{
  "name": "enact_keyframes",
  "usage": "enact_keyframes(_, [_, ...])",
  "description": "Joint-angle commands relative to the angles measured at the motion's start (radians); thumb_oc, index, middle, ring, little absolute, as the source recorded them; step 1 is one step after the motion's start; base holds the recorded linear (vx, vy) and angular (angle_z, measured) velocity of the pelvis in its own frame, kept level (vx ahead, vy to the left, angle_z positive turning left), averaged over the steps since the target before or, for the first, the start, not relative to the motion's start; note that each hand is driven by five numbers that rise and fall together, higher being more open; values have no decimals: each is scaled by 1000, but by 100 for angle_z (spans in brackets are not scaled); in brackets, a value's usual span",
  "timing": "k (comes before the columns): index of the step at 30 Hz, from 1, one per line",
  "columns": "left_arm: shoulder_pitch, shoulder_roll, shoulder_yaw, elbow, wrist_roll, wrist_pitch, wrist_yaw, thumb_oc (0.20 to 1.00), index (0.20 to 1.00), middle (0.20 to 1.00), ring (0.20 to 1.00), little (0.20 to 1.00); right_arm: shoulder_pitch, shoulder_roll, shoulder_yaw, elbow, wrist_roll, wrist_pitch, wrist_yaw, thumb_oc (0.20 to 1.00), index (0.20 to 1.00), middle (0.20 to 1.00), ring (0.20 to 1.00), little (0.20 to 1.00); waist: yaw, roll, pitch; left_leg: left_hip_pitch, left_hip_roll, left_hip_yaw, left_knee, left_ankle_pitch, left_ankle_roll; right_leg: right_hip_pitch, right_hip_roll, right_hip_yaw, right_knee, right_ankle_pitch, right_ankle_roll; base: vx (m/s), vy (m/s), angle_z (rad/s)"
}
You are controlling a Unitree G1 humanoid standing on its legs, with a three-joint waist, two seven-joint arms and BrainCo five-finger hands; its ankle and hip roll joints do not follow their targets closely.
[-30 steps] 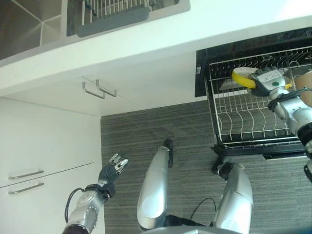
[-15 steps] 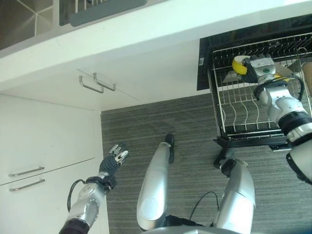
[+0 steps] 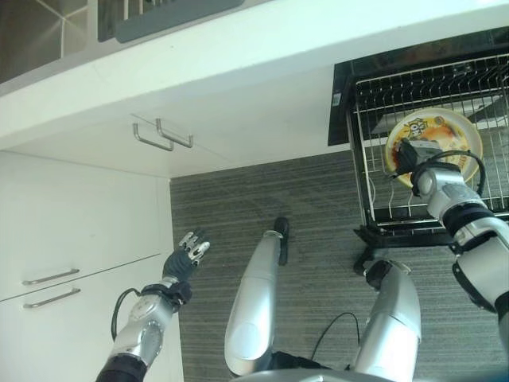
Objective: Place the dishes in the dishwasher.
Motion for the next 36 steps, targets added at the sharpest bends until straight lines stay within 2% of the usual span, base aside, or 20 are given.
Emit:
enact_keyframes(1, [16, 58, -17, -35, -31, -27, 5, 1000, 1000, 1000, 1000, 1000, 33, 13, -80, 5, 178, 46, -25, 1000, 1000, 1000, 1000, 1000, 29, -7, -3, 3, 34, -68, -74, 15, -14, 24, -54, 85, 53, -68, 98, 12, 31, -3])
enact_keyframes(4, [17, 54, -19, -46, -33, -21, 21, 1000, 1000, 1000, 1000, 1000, 34, 28, -158, -39, 431, 34, -59, 1000, 1000, 1000, 1000, 1000, 23, -14, -3, 21, 39, -66, -94, 20, -15, 43, -42, 84, 33, -66, 95, 21, 33, -2])
enact_keyframes(6, [27, 49, -15, -48, -31, -27, 24, 1000, 1000, 1000, 1000, 1000, 44, 26, -199, -88, 507, 35, -66, 1000, 1000, 1000, 1000, 1000, 18, -21, -3, 29, 44, -64, -100, 21, -16, 51, -36, 85, 26, -66, 94, -7, 33, -4])
enact_keyframes(7, [30, 47, -6, -59, -28, -24, 31, 1000, 1000, 1000, 1000, 1000, 55, 19, -220, -126, 590, 28, -79, 1000, 1000, 1000, 1000, 1000, 14, -28, -3, 22, 47, -63, -120, 51, -11, 47, -29, 79, 3, -39, 84, -30, 18, -7])
enact_keyframes(9, [48, 42, 7, -79, -19, -22, 45, 1000, 1000, 1000, 1000, 1000, 96, 15, -276, -231, 689, 41, -99, 1000, 1000, 1000, 1000, 1000, 7, -43, -3, 39, 54, -60, -136, 55, -13, 65, -20, 75, -12, -38, 81, 14, 11, -12])
enact_keyframes(11, [77, 33, 34, -111, -4, -17, 65, 1000, 1000, 1000, 1000, 1000, 194, 7, -380, -426, 813, 60, -117, 1000, 1000, 1000, 1000, 1000, -12, -68, -3, 63, 66, -54, -156, 60, -11, 89, -4, 73, -33, -35, 80, 54, 6, -6])
enact_keyframes(12, [82, 32, 38, -117, -2, -17, 69, 1000, 1000, 1000, 1000, 1000, 212, 7, -395, -456, 828, 56, -122, 1000, 1000, 1000, 1000, 1000, -15, -73, -3, 67, 68, -53, -159, 61, -10, 93, -1, 73, -37, -34, 80, 46, -5, -6])
enact_keyframes(14, [111, 18, 63, -154, 12, -11, 100, 1000, 1000, 1000, 1000, 1000, 341, 29, -488, -713, 848, 90, -155, 1000, 1000, 1000, 1000, 1000, -37, -101, -3, 92, 80, -40, -180, 67, -9, 120, 18, 71, -63, -31, 82, 49, -16, -16])
enact_keyframes(17, [130, -3, 75, -183, 37, -12, 129, 1000, 1000, 1000, 1000, 1000, 451, 75, -557, -936, 880, 94, -179, 1000, 1000, 1000, 1000, 1000, -58, -126, -3, 112, 88, -31, -191, 68, -5, 143, 33, 71, -76, -31, 81, 44, -32, -20])
enact_keyframes(20, [140, -23, 88, -196, 58, -13, 154, 1000, 1000, 1000, 1000, 1000, 544, 130, -606, -1112, 880, 63, -186, 1000, 1000, 1000, 1000, 1000, -79, -154, -3, 143, 99, -15, -206, 69, -6, 179, 49, 67, -103, -27, 83, 34, -48, -9])
enact_keyframes(27, [149, -64, 102, -183, 70, -43, 188, 1000, 1000, 1000, 1000, 1000, 664, 137, -697, -1309, 996, 93, -143, 1000, 1000, 1000, 1000, 1000, -126, -187, -3, 244, 119, 36, -263, 84, -21, 294, 92, 60, -213, -5, 74, 25, 11, -13])
enact_keyframes(29, [153, -79, 107, -167, 75, -58, 198, 1000, 1000, 1000, 1000, 1000, 717, 145, -727, -1364, 1059, 49, -96, 1000, 1000, 1000, 1000, 1000, -141, -197, -3, 291, 122, 56, -294, 93, -25, 343, 104, 59, -262, 8, 75, 48, 63, -13])
enact_keyframes(31, [141, -92, 109, -136, 86, -80, 215, 1000, 1000, 1000, 1000, 1000, 778, 147, -784, -1447, 1047, -38, -54, 1000, 1000, 1000, 1000, 1000, -161, -213, -3, 356, 124, 89, -332, 100, -31, 414, 116, 60, -336, 32, 86, 31, 68, -15])
enact_keyframes(32, [137, -92, 111, -122, 92, -89, 215, 1000, 1000, 1000, 1000, 1000, 788, 145, -798, -1458, 1046, -60, -43, 1000, 1000, 1000, 1000, 1000, -166, -218, -3, 371, 125, 96, -338, 100, -33, 433, 118, 59, -355, 38, 88, 16, 47, -14])
enact_keyframes(36, [133, -99, 115, -58, 118, -124, 212, 1000, 1000, 1000, 1000, 1000, 818, 121, -866, -1481, 1032, -136, -78, 1000, 1000, 1000, 1000, 1000, -183, -238, -40, 428, 126, 125, -377, 99, -39, 499, 134, 52, -438, 62, 97, 29, 23, -7])
